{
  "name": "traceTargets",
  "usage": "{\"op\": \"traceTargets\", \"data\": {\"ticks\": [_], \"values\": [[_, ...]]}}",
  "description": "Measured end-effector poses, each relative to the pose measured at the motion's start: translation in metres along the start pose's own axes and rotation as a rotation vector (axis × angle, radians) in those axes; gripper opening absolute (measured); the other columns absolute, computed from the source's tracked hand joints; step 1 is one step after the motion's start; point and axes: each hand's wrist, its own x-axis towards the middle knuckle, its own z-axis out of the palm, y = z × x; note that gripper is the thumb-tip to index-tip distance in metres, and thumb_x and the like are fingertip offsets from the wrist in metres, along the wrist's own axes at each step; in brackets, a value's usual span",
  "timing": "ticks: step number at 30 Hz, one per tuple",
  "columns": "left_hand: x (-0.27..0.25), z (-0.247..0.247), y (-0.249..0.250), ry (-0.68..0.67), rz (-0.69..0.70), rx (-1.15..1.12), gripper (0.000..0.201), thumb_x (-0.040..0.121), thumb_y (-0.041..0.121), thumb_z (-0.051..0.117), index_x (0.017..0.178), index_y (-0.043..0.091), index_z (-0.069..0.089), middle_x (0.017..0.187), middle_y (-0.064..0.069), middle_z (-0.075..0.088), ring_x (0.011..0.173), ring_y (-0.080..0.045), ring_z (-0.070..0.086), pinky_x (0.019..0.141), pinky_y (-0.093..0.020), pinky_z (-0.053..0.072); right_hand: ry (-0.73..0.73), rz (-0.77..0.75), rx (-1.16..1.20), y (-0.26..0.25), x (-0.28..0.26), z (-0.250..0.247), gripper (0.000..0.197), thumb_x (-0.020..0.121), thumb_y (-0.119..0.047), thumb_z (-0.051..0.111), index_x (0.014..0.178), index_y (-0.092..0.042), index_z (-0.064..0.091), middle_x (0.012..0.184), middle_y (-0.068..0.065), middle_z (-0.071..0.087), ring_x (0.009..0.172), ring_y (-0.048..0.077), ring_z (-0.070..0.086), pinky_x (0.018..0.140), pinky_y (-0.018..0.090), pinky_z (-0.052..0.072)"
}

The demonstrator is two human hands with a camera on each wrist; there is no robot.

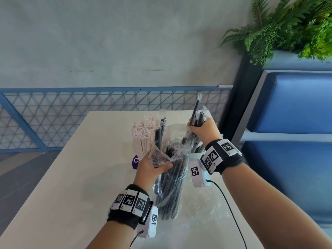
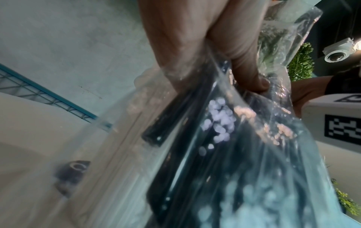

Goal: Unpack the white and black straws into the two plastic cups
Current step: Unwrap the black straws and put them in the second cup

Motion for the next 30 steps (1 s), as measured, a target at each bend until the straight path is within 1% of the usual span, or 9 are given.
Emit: {"op": "traceTargets", "data": {"ticks": [4,8,12,14,17,20,24,27,30], "values": [[-0.001,0.000,0.001,-0.005,0.005,-0.001,0.039,0.067,0.008,0.078,0.102,0.015,0.060,0.088,0.015,0.065,0.079,0.016,0.061,0.074,-0.001,0.044,0.092,-0.044,0.121,-0.004,0.000,-0.002,0.025,0.074,-0.017,0.074,0.094,-0.005,0.065,0.085,0.006,0.070,0.078,0.023,0.064,0.079,0.043,0.055],[-0.001,0.000,0.001,-0.007,0.013,0.014,0.040,0.067,0.011,0.079,0.102,0.018,0.060,0.089,0.016,0.065,0.079,0.018,0.061,0.075,-0.001,0.044,0.213,-0.183,0.246,-0.014,-0.005,-0.005,0.021,0.082,-0.012,0.065,0.096,-0.020,0.051,0.080,-0.003,0.065,0.065,0.016,0.060,0.060,0.032,0.052],[0.000,0.001,0.001,-0.003,0.004,0.021,0.037,0.067,0.013,0.079,0.096,0.026,0.059,0.090,0.015,0.066,0.081,0.015,0.062,0.077,-0.003,0.045,-0.071,-0.171,-0.129,0.003,-0.004,-0.005,0.016,0.086,-0.004,0.055,0.097,-0.013,0.061,0.079,-0.001,0.066,0.065,0.015,0.058,0.056,0.010,0.043],[0.000,0.001,0.000,-0.003,-0.002,0.019,0.038,0.067,0.014,0.079,0.095,0.028,0.059,0.092,0.014,0.067,0.084,0.012,0.063,0.080,-0.005,0.046,-0.097,-0.214,-0.303,0.011,-0.006,-0.005,0.013,0.087,-0.011,0.057,0.095,-0.012,0.068,0.095,0.002,0.067,0.081,0.014,0.055,0.069,0.011,0.039],[-0.001,0.000,0.000,-0.002,-0.015,0.006,0.039,0.066,0.016,0.079,0.096,0.032,0.059,0.095,0.013,0.068,0.091,0.004,0.064,0.085,-0.014,0.047,0.250,-0.345,-0.255,0.019,-0.015,-0.012,0.028,0.081,-0.039,0.064,0.102,-0.020,0.065,0.120,0.001,0.057,0.112,0.014,0.049,0.101,0.031,0.027],[-0.001,0.000,-0.001,0.004,-0.022,0.013,0.041,0.066,0.017,0.079,0.099,0.029,0.058,0.097,0.011,0.067,0.096,-0.004,0.063,0.088,-0.019,0.047,0.255,-0.295,-0.076,0.030,-0.031,-0.014,0.055,0.073,-0.050,0.068,0.120,-0.025,0.054,0.138,0.008,0.037,0.129,0.021,0.035,0.107,0.039,0.032],[-0.001,0.002,0.001,-0.006,-0.016,0.016,0.039,0.068,0.012,0.078,0.095,0.030,0.059,0.093,0.014,0.067,0.085,0.009,0.064,0.079,-0.007,0.046,0.011,-0.219,-0.148,0.037,-0.043,-0.009,0.059,0.073,-0.040,0.073,0.126,-0.028,0.050,0.148,0.004,0.022,0.124,0.010,0.033,0.097,0.021,0.031],[0.000,0.003,0.002,0.000,-0.003,0.031,0.038,0.069,0.010,0.078,0.098,0.025,0.058,0.092,0.015,0.066,0.082,0.014,0.061,0.074,-0.002,0.044,-0.032,-0.259,-0.204,0.033,-0.035,-0.007,0.041,0.081,-0.034,0.067,0.117,-0.016,0.057,0.130,0.005,0.044,0.114,0.016,0.048,0.081,0.004,0.029],[0.000,0.003,0.001,0.011,-0.012,0.031,0.039,0.069,0.014,0.078,0.102,0.023,0.059,0.095,0.011,0.067,0.090,0.004,0.063,0.082,-0.013,0.047,-0.067,-0.344,-0.321,0.024,-0.028,-0.007,0.031,0.089,-0.027,0.058,0.111,-0.005,0.058,0.113,0.010,0.052,0.092,0.017,0.048,0.069,0.006,0.026]]}}
